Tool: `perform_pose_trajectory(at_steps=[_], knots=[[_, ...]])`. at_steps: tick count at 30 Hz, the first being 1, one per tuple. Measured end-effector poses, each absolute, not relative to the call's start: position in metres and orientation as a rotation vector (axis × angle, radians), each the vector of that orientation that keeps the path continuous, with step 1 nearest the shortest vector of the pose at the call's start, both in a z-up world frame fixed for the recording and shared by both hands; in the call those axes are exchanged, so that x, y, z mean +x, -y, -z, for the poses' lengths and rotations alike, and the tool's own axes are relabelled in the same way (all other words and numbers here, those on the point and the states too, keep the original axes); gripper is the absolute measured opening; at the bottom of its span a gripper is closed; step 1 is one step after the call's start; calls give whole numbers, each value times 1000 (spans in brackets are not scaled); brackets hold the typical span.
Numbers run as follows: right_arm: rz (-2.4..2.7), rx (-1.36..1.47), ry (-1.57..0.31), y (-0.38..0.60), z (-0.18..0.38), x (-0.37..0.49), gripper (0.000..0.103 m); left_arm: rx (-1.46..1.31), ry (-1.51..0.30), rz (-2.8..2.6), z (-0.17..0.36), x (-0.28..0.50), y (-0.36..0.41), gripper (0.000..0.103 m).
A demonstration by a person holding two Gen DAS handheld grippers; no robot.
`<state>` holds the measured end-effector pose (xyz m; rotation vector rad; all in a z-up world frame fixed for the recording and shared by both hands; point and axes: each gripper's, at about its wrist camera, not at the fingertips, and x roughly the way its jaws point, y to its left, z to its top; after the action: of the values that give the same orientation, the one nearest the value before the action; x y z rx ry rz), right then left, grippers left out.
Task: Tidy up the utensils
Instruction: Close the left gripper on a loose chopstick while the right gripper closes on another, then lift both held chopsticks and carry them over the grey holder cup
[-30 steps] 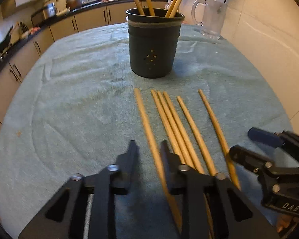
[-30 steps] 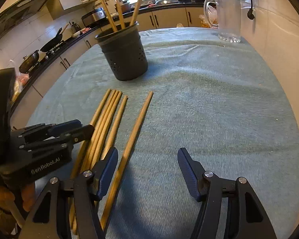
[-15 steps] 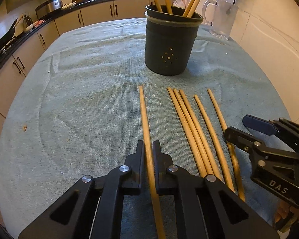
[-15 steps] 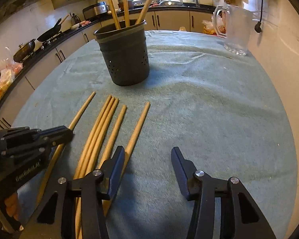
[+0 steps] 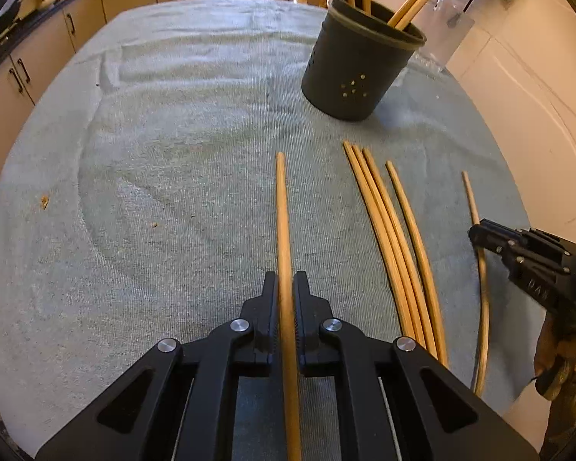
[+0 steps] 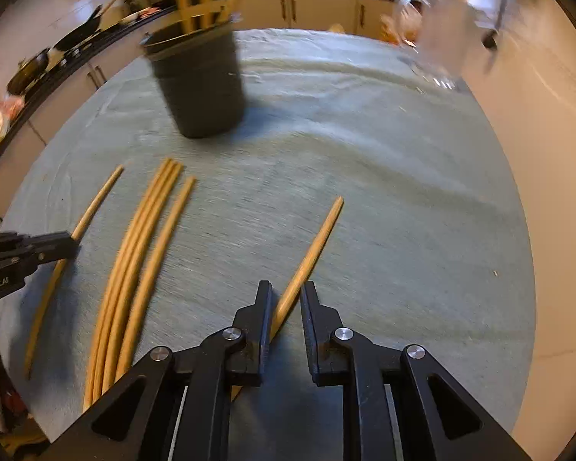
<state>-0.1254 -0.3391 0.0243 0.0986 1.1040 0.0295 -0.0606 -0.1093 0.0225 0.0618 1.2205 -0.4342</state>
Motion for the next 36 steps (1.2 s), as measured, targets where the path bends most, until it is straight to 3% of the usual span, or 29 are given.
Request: perform_pose_trajectory(at_steps=[7, 19, 22, 28, 36], knots=[[-7, 190, -1148, 353, -25, -113, 17, 141, -1237, 400, -22, -35, 129, 7], [68, 39, -1245, 337, -24, -56, 21, 171, -1205, 391, -23, -13, 142, 8], [64, 55, -1220, 336, -24, -58, 9, 157, -1178, 398, -23, -16, 138, 6], [33, 164, -1094, 344, -45, -77, 6, 61, -1092, 395, -49, -31, 117, 6], [26, 221, -751, 358, -128, -121, 6, 26, -790, 389, -132, -78, 102, 6]])
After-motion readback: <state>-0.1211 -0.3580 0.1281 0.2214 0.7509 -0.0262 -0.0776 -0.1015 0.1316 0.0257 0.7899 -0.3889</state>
